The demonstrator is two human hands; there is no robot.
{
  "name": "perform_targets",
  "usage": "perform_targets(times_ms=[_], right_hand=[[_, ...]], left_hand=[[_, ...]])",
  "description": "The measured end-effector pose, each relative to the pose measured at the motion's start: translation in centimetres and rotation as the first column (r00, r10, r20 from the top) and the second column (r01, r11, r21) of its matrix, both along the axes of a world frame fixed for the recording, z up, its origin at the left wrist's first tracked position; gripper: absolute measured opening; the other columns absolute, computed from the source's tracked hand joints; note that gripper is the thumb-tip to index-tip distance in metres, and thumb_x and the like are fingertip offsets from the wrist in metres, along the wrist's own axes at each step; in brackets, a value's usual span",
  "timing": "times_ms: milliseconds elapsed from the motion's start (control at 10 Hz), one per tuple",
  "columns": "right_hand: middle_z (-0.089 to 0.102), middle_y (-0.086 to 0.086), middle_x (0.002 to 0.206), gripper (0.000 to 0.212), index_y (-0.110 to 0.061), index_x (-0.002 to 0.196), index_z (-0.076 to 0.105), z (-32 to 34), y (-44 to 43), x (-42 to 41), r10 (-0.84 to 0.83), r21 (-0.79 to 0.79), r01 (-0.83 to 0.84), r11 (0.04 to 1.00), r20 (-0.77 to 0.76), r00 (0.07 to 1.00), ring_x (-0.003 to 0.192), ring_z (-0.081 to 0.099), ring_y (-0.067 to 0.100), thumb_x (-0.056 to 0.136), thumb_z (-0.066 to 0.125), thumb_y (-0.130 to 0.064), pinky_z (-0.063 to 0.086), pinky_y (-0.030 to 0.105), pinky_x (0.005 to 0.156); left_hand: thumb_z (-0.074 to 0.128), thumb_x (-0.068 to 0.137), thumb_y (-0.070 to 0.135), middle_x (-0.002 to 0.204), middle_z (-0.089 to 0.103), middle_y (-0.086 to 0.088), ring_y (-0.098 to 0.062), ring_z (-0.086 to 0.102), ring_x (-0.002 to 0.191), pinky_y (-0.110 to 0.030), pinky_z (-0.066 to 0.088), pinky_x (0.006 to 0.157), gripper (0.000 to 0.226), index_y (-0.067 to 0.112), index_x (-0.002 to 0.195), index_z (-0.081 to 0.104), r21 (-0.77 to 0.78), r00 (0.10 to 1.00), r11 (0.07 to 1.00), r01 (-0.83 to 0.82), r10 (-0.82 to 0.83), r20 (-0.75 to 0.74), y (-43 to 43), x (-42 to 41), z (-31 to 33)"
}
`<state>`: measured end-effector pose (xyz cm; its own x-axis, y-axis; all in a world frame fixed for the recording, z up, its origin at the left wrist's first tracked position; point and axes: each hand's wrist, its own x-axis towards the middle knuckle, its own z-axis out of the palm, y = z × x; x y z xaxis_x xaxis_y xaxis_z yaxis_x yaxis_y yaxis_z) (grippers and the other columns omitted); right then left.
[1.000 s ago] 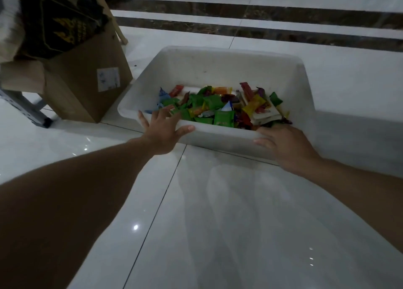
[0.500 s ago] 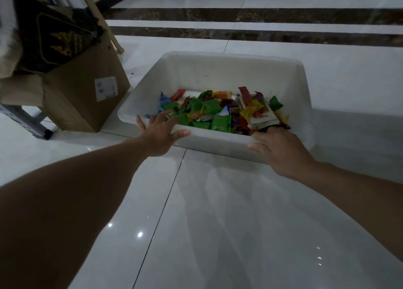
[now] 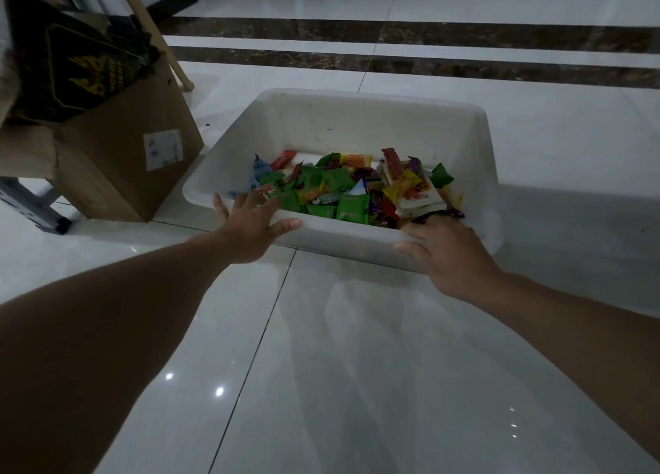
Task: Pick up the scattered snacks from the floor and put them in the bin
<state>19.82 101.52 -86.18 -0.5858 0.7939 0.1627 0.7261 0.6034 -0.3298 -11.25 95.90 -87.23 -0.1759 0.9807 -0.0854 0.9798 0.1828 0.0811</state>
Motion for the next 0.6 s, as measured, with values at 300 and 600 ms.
perform_targets(times_ms=[300,600], right_hand=[[0.057,0.006,0.09,0.032,-0.017,0.102,0.065,0.1,0.0,0.1,-0.01,-0.038,0.011,0.999,0.017,1.0,0.091,0.05,0.024,0.094,0.05,-0.044,0.037,0.034,0.071],[0.016,-0.001,0.159,0.062,-0.032,0.152,0.014,1.2,-2.7,2.1,0.121,-0.119,-0.099,0.988,0.196,0.973,0.146,0.014,0.018,0.098,0.039,-0.05,0.015,0.041,0.118]], left_hand=[[0.013,0.077,0.075,0.151,0.027,-0.011,-0.034,0.014,0.141,-0.068,-0.007,0.109,0.083,0.024,0.136,0.04,-0.026,1.0,0.999,-0.02,0.02,0.003,-0.5,0.3,0.3],[0.021,0.084,0.072,0.158,0.016,-0.009,-0.027,0.008,0.146,-0.062,0.005,0.115,0.08,0.025,0.149,0.023,0.159,0.991,0.978,-0.132,0.126,0.046,-3.3,2.5,0.2]])
